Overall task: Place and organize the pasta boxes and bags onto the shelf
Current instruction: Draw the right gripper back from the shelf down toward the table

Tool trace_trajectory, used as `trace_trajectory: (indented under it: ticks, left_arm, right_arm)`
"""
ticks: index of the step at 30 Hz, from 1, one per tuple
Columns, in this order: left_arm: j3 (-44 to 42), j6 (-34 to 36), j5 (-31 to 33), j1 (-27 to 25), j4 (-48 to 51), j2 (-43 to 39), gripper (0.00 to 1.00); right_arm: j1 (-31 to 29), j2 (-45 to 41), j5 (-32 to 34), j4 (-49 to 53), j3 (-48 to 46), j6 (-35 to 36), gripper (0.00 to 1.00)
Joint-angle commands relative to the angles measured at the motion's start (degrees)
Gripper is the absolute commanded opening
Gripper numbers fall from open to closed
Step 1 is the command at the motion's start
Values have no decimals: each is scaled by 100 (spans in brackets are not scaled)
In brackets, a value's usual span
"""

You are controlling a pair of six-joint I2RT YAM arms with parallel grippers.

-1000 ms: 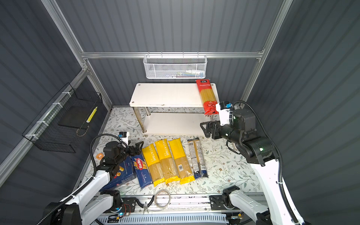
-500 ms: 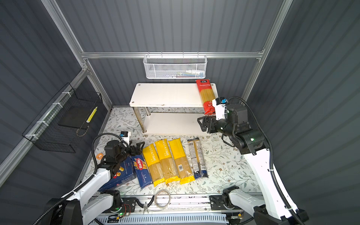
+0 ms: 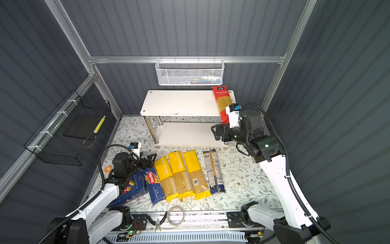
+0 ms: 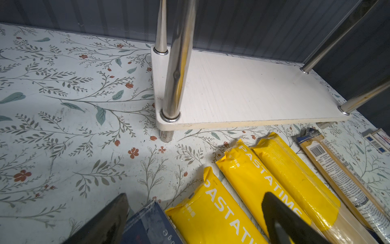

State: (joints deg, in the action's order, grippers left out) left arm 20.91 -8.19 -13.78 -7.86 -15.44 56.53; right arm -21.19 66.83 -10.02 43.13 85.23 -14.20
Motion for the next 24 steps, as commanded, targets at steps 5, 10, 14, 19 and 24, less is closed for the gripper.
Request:
trace_trajectory:
  ticks: [5, 10, 14, 19, 24]
  left_arm:
    - [-104, 54, -99, -29, -51, -179, 100]
    - [-104, 54, -100, -32, -55, -185, 100]
    - [-113, 58, -92, -30, -55, -208, 99]
    - [-109, 54, -98, -27, -55, -179, 100]
    - [-104, 54, -107, -28, -55, -193, 100]
  right_arm:
    - [-198, 365, 153, -191, 360, 198, 89]
    - [-345, 715, 152, -203, 639, 247, 90]
    - [-436, 911, 169, -189, 854, 294, 91]
    - [-495, 1051, 174, -95, 1027, 355, 91]
    - [-770, 984, -261, 30, 931, 831, 94]
